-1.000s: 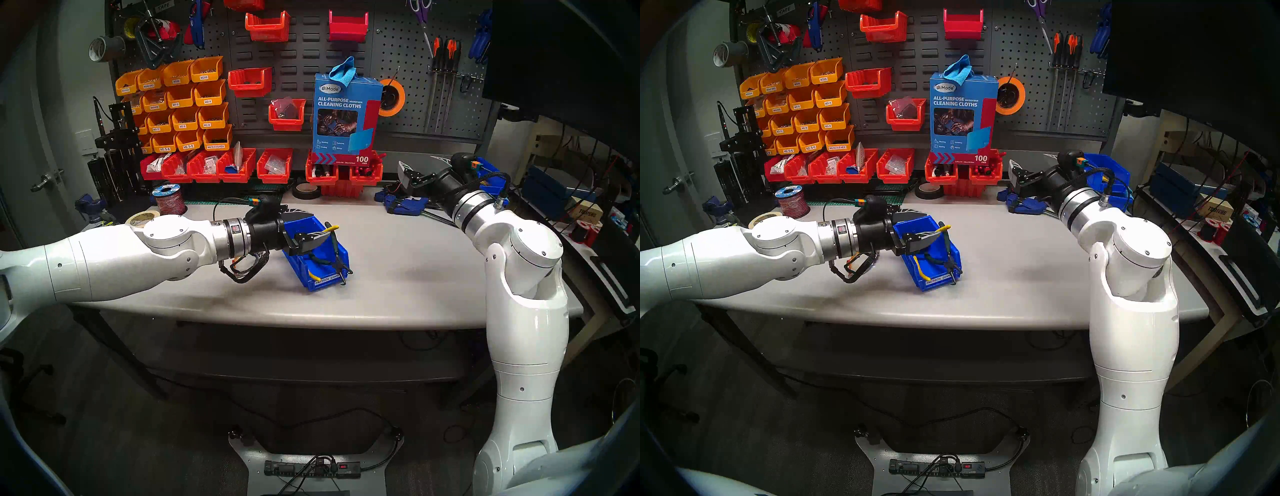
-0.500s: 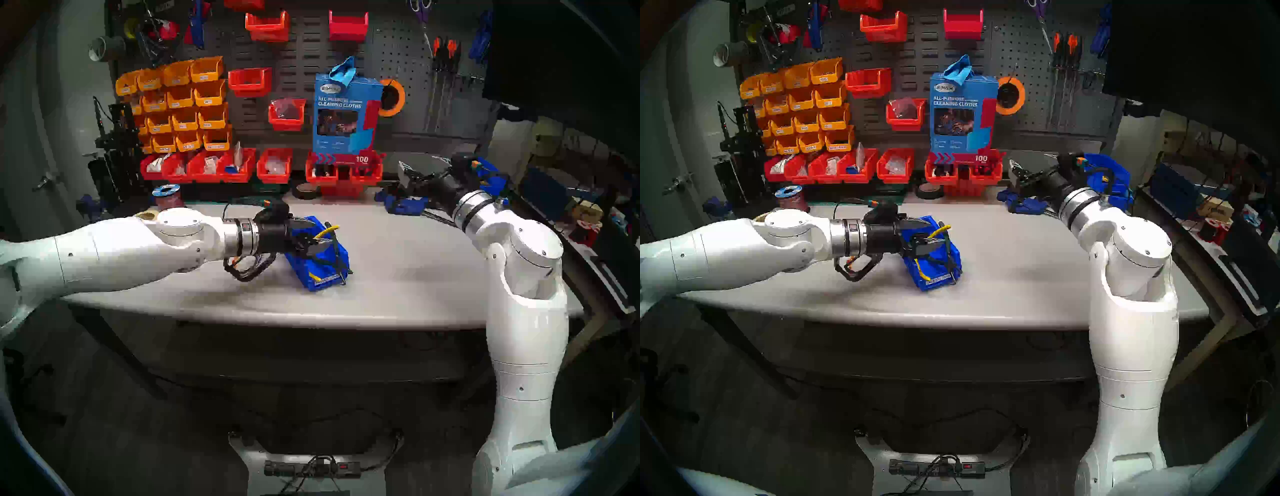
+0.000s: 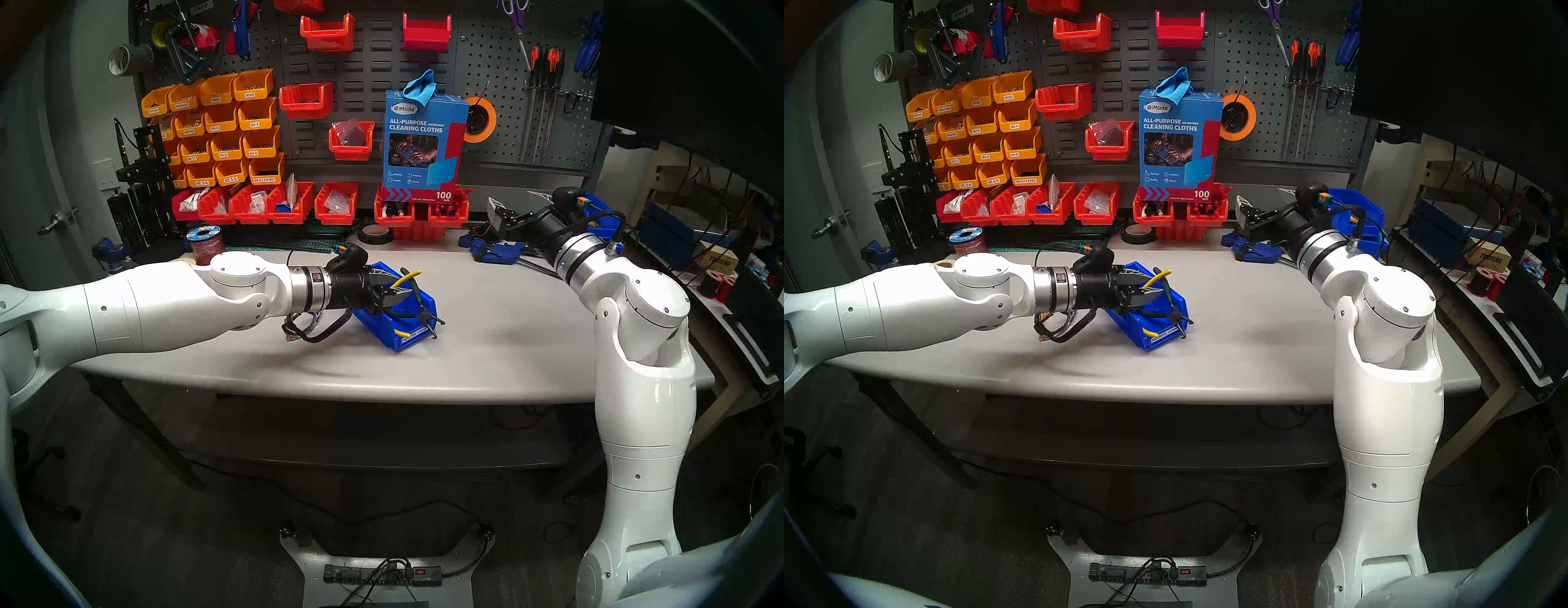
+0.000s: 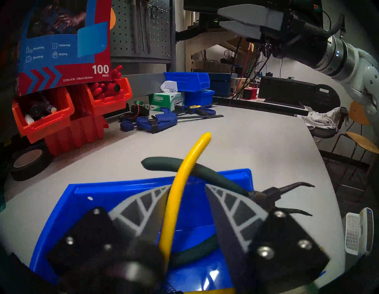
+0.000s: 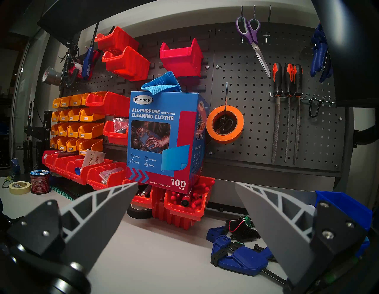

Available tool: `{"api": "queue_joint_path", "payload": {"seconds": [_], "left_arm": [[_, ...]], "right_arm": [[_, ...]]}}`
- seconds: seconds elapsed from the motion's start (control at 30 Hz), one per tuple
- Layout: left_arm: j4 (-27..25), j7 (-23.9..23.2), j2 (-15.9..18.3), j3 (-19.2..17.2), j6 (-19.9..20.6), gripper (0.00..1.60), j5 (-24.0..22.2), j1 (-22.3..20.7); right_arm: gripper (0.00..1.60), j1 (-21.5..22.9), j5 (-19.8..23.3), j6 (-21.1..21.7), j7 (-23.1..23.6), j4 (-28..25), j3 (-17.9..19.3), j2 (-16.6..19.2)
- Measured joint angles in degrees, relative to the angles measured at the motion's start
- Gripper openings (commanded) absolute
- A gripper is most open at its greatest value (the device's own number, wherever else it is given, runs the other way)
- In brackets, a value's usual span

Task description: Take out tools from the storage box

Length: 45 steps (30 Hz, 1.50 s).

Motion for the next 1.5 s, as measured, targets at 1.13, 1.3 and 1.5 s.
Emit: {"api": "queue_joint_path", "payload": {"seconds": [1.13,1.3,1.5], "left_arm": [[-2.0,-1.4,3.5,-6.0,-7.8,0.0,-0.5,-1.0],[-2.5,-1.1,5.1,-7.7,-9.3,0.0,-1.2,-1.5],[-3.4,-0.3,7.3,-9.5,-11.0,0.0,-2.1,-1.8]], "right_arm": [[1.6,0.1,-1.0,0.1,0.9,0.0,0.4,-0.8],[1.6,0.1,-1.1,0.1,1.0,0.0,0.5,-0.9],[1.6,0.2,-1.3,0.1,1.2,0.0,0.6,-1.1]]}}
